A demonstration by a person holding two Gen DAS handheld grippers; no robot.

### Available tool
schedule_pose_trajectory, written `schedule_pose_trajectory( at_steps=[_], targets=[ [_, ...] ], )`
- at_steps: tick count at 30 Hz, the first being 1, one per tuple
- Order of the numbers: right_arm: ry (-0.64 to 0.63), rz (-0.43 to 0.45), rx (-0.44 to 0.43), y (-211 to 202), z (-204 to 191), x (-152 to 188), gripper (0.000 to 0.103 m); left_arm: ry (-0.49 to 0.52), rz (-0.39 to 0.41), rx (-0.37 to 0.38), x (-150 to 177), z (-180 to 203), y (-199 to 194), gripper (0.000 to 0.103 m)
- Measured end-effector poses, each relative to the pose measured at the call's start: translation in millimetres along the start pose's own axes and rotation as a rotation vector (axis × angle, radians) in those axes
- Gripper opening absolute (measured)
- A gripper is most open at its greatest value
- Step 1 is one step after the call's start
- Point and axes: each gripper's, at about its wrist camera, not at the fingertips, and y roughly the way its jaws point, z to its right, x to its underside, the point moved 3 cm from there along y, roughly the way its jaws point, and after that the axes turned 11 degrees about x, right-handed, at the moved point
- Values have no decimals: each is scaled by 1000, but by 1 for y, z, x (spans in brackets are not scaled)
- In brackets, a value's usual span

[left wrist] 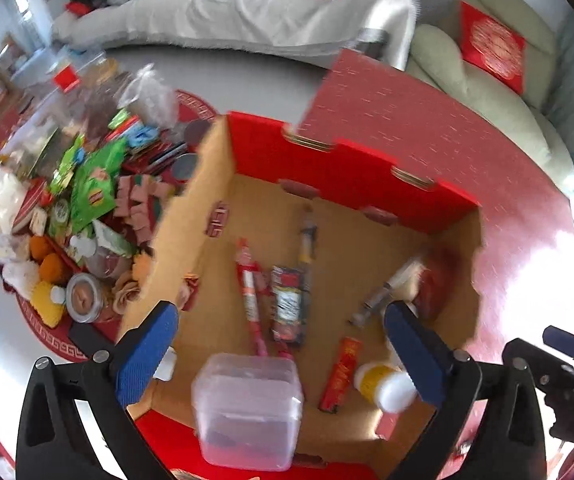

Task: Organize rigid objects
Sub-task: 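Move both grippers back over the yellow knife and pens, then grasp the yellow utility knife with the left gripper while the right gripper grasps the red pen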

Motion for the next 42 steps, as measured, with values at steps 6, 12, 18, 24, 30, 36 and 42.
schedule_pose_trajectory(
  at_steps=[6, 12, 18, 24, 30, 36, 42],
  targets=[
    [209, -137, 37, 27, 83, 68, 92, 194, -96, 81, 19, 73, 1, 103],
    [432, -250, 80, 47, 167, 143, 92, 414, -179, 172, 48, 167, 1, 103],
    [602, -324, 86, 57, 223, 198, 92, 645, -277, 176, 84, 246, 33, 103],
    [660, -330, 69, 56, 250, 228, 92, 813, -353, 131, 108, 301, 86, 103],
    [697, -353, 46, 61, 267, 260, 92, 951, -404, 135, 126, 337, 118, 103],
    [731, -357, 25, 65, 284, 273, 92, 971, -447, 89, 127, 346, 142, 103],
    [713, -361, 14, 69, 278, 278, 92, 946, -482, 110, 113, 349, 151, 103]
  ],
)
